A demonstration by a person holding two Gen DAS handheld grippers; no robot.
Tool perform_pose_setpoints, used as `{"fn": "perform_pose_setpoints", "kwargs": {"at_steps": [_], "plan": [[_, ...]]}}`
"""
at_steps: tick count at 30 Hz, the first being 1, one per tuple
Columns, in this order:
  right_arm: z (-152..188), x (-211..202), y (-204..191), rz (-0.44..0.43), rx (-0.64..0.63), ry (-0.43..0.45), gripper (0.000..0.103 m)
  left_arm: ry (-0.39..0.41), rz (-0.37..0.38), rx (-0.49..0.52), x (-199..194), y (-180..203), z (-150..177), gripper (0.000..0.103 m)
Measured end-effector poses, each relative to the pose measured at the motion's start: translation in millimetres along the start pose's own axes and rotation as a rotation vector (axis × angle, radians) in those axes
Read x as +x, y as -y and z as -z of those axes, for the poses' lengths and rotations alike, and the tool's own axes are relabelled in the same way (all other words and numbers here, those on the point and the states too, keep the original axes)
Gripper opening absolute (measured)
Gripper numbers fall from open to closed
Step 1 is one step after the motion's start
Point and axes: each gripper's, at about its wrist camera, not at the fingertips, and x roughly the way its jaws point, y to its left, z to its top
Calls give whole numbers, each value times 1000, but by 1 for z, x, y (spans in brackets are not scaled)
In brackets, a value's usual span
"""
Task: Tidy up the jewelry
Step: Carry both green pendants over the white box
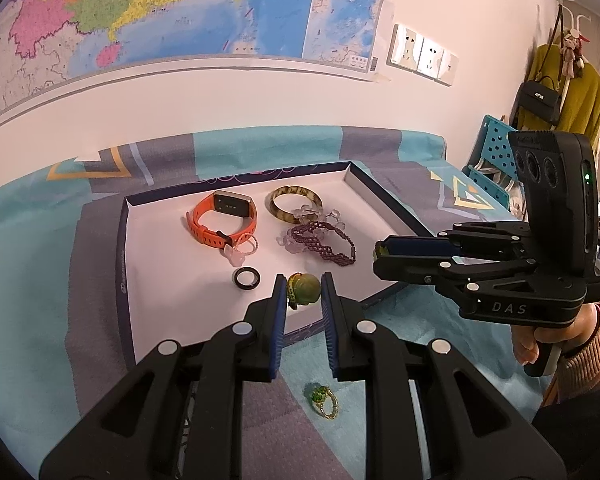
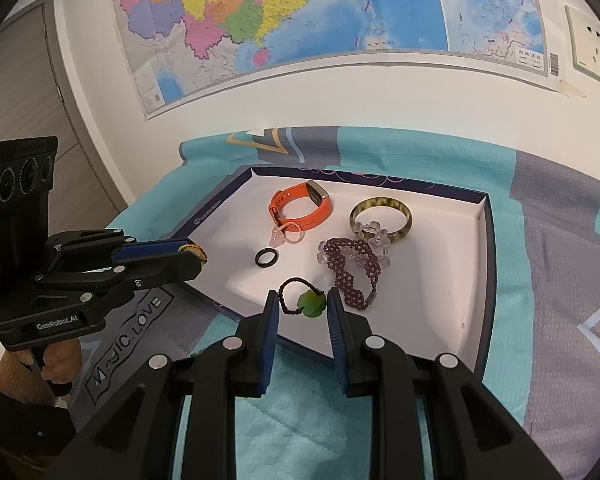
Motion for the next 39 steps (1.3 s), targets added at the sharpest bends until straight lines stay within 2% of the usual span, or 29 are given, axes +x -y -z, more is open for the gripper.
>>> {"fn": "perform_pose_setpoints", "kwargs": {"at_steps": [39], "plan": [[-13,22,8,48,-9,-31,23,-48,-17,-28,34,-9,-5,18]]}}
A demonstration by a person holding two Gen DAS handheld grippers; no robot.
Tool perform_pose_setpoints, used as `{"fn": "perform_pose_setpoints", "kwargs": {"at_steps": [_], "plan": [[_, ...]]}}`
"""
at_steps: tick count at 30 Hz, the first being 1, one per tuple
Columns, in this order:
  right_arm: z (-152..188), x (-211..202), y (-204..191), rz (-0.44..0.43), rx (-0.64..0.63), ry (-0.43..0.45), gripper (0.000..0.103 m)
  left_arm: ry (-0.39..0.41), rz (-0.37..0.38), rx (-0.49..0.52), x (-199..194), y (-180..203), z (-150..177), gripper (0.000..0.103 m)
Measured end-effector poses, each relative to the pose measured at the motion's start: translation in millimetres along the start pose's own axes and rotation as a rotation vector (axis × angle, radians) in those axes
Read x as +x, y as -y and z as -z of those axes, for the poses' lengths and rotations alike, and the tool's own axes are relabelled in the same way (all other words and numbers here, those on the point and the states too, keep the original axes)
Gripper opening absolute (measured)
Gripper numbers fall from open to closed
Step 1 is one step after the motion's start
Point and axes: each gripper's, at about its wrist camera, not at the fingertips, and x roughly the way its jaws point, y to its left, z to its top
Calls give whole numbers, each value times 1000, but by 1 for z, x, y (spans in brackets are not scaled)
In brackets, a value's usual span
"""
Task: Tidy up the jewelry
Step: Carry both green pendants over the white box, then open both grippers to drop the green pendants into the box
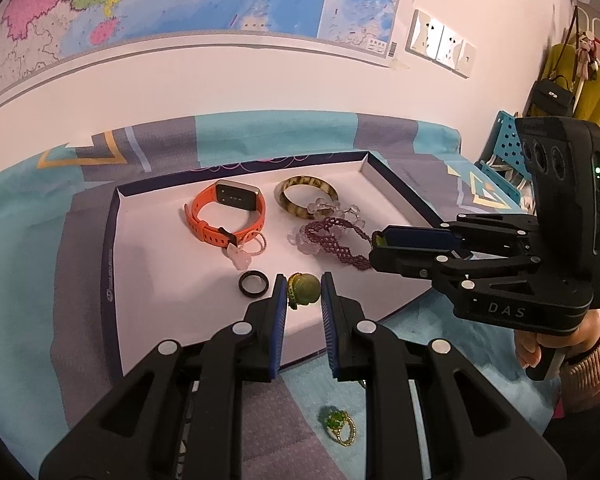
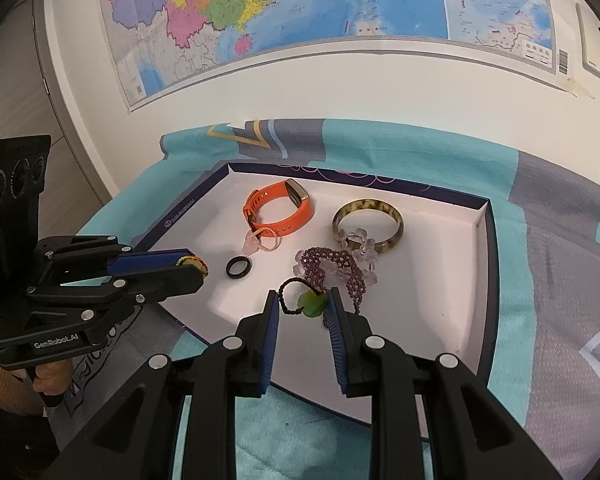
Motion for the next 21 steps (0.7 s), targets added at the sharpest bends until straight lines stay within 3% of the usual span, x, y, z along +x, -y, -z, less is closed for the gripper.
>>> {"fn": "perform_pose_setpoints", "kwargs": {"at_steps": [21], "plan": [[-5,20,1,40,-17,-42,23,-52,-25,-21,25,-7,-4,18]]}}
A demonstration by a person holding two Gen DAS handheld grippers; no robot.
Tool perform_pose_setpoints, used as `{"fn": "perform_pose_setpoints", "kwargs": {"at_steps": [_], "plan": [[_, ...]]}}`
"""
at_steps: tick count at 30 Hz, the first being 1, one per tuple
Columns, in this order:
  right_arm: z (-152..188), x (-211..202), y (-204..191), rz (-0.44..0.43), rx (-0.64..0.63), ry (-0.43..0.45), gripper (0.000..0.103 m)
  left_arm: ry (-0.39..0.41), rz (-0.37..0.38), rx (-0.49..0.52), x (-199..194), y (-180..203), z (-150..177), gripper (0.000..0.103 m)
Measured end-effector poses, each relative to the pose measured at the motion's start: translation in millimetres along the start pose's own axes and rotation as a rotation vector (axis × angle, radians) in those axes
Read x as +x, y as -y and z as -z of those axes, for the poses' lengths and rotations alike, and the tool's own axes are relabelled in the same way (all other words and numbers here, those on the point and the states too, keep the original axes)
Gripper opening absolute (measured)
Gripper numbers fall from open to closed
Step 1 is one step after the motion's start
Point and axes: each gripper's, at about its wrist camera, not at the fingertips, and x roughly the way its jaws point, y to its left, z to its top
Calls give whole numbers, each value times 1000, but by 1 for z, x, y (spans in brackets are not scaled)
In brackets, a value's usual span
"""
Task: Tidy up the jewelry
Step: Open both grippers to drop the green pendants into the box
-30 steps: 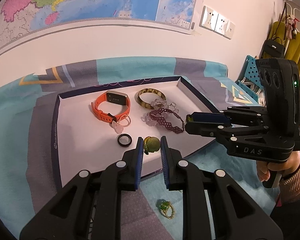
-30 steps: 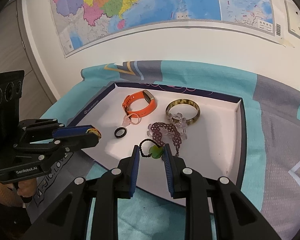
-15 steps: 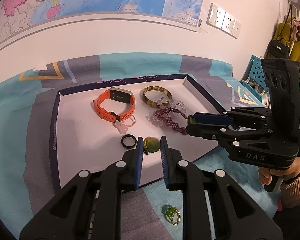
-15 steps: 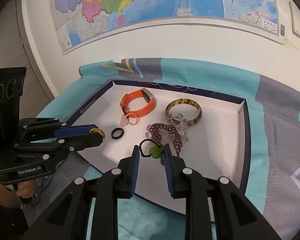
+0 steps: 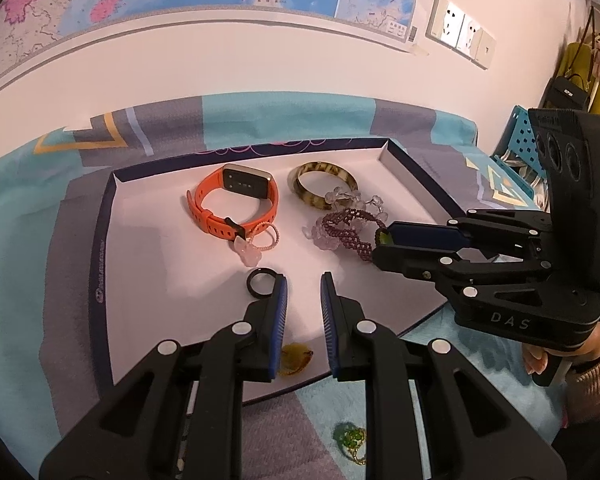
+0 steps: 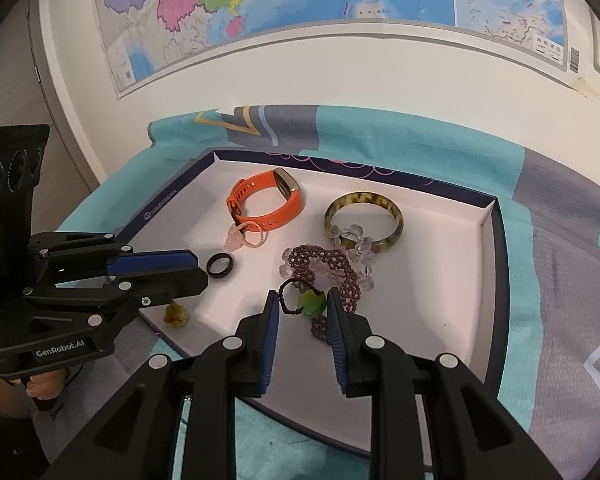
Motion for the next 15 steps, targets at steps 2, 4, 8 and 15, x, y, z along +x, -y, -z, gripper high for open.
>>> {"fn": "perform_pose_setpoints", "kwargs": {"at_steps": [2,4,8,15], "plan": [[0,3,0,10,-1,-7,23,-3,-1,1,2,1,0,18],[0,5,0,13,3,-14,23,-2,-2,2,2,1,1,19],[-1,3,1,17,8,-6,24,6,-4,-9,-2,-2,2,26],[3,-21,-2,-6,12,45,27,56,-13,7,-28,-2,10,36]]}}
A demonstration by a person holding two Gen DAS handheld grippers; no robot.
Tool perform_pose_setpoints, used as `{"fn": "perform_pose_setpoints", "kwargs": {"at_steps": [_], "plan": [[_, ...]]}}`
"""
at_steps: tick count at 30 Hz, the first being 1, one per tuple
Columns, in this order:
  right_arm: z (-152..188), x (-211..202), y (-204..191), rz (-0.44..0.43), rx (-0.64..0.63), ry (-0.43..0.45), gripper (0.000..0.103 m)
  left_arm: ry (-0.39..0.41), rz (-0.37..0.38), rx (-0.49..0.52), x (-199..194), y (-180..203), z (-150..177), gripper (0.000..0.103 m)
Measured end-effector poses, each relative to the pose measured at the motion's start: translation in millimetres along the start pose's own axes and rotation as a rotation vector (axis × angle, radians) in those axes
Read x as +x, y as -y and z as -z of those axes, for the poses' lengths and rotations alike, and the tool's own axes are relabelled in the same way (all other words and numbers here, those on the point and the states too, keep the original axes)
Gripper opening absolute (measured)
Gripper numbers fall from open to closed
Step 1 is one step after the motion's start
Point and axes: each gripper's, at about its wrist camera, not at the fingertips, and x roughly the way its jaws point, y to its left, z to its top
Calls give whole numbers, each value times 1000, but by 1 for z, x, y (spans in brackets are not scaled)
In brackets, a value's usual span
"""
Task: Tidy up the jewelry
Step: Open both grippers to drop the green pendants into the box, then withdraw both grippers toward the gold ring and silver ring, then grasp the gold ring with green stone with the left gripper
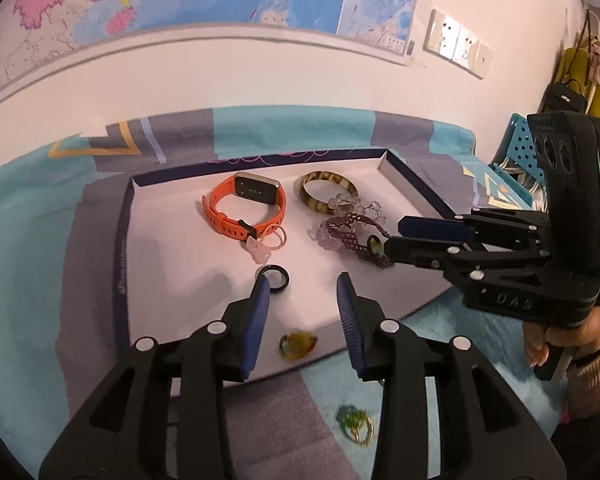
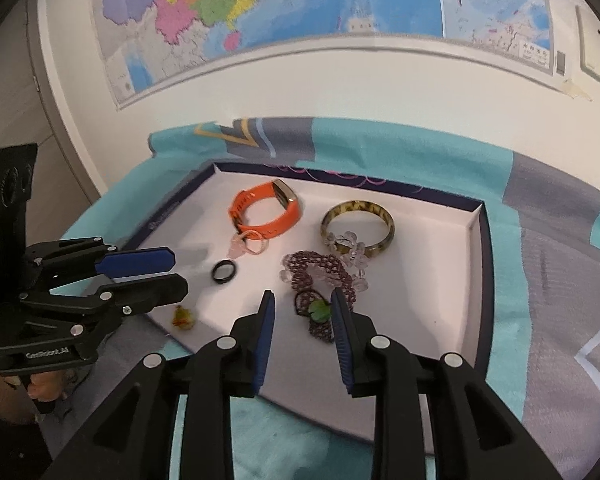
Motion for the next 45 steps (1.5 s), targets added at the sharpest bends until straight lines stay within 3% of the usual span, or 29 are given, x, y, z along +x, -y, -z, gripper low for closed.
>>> {"fn": "perform_pose_setpoints", "kwargs": {"at_steps": [7,16,35,40,45], "plan": [[14,-27,-21,-66,-57,16,27,13,10,26,-25,4,19,39],[47,-12,-47,-114,-98,-83,27,-13,27,87,-38,20,49,40],[55,7,-68,-25,-191,-129,27,-77,35,72,-35,24,70,40],[55,7,-64,-30,-177,-127,16,-94,40,71,-31,25,70,39],[56,5,-60,-38,-158,-124,16,-118,48,74,-25,27,70,35]]}}
